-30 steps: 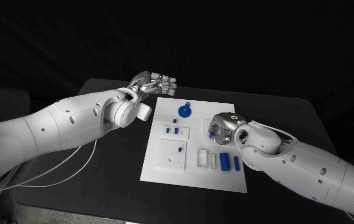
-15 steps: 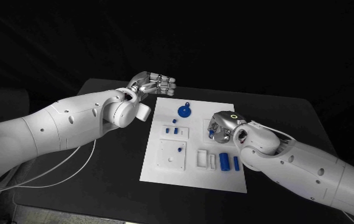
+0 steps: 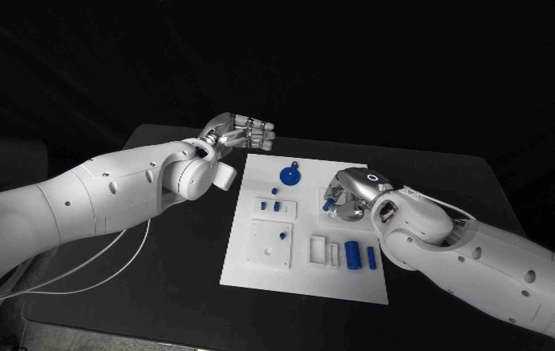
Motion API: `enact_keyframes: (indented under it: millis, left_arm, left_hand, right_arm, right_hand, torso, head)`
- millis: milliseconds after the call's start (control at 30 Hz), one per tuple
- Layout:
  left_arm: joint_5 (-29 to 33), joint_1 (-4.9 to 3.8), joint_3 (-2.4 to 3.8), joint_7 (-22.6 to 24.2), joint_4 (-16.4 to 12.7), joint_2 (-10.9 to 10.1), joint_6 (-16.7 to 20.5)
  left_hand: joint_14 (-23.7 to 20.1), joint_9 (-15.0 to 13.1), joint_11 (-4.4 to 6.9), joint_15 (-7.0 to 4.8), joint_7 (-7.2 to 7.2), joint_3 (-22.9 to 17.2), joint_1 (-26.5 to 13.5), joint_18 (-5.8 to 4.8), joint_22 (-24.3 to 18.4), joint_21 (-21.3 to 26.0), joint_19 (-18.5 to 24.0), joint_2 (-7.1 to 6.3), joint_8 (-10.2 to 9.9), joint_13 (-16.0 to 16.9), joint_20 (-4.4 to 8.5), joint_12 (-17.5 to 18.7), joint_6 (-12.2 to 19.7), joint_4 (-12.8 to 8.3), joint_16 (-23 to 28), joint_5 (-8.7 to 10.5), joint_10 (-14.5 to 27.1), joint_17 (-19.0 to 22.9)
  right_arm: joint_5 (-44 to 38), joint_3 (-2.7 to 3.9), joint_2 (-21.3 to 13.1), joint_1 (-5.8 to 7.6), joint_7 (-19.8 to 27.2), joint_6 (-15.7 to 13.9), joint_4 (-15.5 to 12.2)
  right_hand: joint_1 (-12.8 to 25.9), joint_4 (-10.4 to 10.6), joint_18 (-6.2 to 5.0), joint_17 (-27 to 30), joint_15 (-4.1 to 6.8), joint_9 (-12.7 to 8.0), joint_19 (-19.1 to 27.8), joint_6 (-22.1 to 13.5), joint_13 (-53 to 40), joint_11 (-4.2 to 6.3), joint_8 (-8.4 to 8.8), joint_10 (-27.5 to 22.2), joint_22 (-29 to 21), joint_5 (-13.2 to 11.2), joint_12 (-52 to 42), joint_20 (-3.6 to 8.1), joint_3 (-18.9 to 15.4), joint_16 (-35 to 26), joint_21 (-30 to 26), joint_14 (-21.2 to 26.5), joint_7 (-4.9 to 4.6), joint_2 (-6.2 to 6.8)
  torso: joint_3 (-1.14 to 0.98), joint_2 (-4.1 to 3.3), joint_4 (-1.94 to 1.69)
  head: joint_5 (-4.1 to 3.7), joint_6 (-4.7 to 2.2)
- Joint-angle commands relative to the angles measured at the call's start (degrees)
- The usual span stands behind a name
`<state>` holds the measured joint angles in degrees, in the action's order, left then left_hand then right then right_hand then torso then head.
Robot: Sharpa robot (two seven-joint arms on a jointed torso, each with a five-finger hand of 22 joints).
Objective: Assemble the parts on the task board
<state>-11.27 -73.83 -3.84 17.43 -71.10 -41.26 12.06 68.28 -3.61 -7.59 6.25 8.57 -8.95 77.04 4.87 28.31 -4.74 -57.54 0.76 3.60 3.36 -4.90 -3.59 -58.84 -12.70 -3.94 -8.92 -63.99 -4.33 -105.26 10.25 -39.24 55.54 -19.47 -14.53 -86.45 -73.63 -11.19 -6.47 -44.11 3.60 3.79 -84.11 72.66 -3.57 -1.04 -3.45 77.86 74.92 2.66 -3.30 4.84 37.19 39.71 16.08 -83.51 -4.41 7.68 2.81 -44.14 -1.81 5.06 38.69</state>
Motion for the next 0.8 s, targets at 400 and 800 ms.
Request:
enact_keyframes:
  millis: [400, 800]
  left_arm:
    - [0.46, -0.06, 0.04, 0.38, 0.44, 0.45, -0.74]
    - [0.75, -0.04, 0.03, 0.46, 1.07, 1.72, -0.97]
  left_hand:
    - [-0.35, -0.03, 0.04, -0.09, -0.01, -0.13, 0.09, -0.70, -0.63, -0.53, -0.33, -0.12, 0.05, -0.02, -0.12, 0.05, 0.34, 0.56, 0.17, 0.16, 0.47, -0.08]
    - [-0.39, -0.04, 0.03, -0.07, -0.01, -0.17, 0.04, -0.69, -0.89, -0.65, -0.30, -0.08, 0.05, -0.02, -0.14, 0.05, 0.37, 0.68, 0.17, 0.15, 0.48, -0.08]
  right_arm:
    - [3.11, -0.42, 2.90, -0.06, 1.84, -1.04, -4.04]
    - [0.06, -5.08, 9.65, -0.09, 3.69, -0.45, -2.88]
  right_hand:
    - [0.36, -0.11, 0.33, -0.14, 0.36, 0.31, -1.20, 0.65, -0.09, -0.08, -0.22, 0.54, 2.01, 0.24, -0.15, 0.44, 0.27, -0.40, 0.99, -0.18, -0.02, -0.77]
    - [0.30, -0.42, 0.23, -0.18, 0.36, 0.32, -1.12, 0.66, -0.10, -0.09, -0.22, 0.59, 1.98, 0.26, -0.15, 0.43, 0.23, -0.42, 0.95, -0.19, -0.01, -0.96]
  torso:
    - [0.03, 0.01, -0.07]
    - [0.12, 0.01, -0.16]
  head:
    - [1.26, 0.23]
    - [1.80, 0.38]
